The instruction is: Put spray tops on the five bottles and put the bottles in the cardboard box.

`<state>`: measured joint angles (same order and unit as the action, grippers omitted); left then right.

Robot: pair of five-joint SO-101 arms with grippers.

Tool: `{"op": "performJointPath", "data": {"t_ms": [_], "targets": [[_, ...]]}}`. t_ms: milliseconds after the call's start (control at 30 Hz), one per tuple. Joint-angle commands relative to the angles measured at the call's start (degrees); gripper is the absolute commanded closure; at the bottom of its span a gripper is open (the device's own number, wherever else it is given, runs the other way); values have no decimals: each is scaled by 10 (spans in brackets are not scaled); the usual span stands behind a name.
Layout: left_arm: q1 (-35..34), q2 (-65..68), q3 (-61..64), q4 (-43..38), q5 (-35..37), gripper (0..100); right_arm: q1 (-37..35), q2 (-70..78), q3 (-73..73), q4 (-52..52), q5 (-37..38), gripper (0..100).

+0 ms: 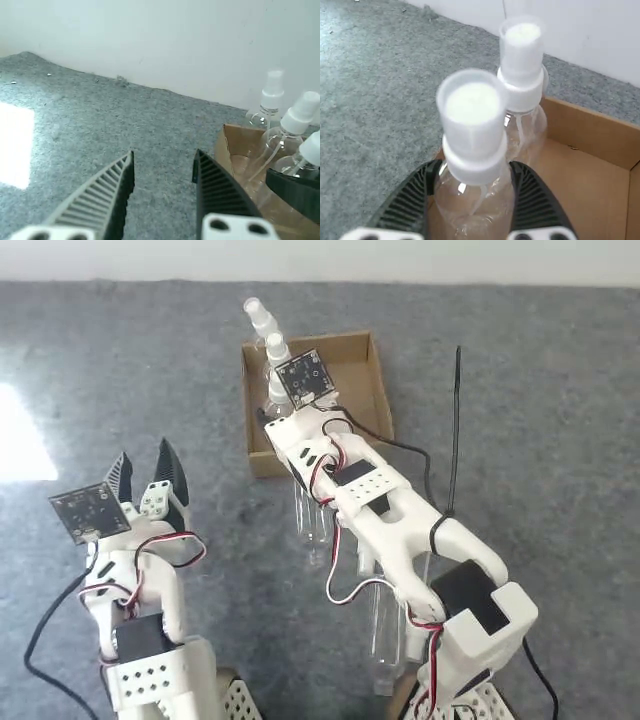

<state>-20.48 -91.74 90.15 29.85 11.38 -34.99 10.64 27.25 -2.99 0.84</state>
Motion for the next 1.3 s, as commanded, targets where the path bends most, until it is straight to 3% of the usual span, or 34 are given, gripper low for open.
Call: {"op": "performJointPath", "data": {"t_ms": [0,267,500,967,1267], "targets": [[-3,4,-3,-18,4,819,3,-14,-40,-10,-4,988],[-3,4,-2,-18,4,819,3,-15,-33,-14,-4,982],[-3,4,-2,-18,-3,819,3,-15,-32,-10,-4,820],[-3,4,-1,-18,-25,819,-15,-15,-18,-1,-3,711],[-3,4,-1,-18,-26,819,-24,-20,-17,11,-3,700]]}}
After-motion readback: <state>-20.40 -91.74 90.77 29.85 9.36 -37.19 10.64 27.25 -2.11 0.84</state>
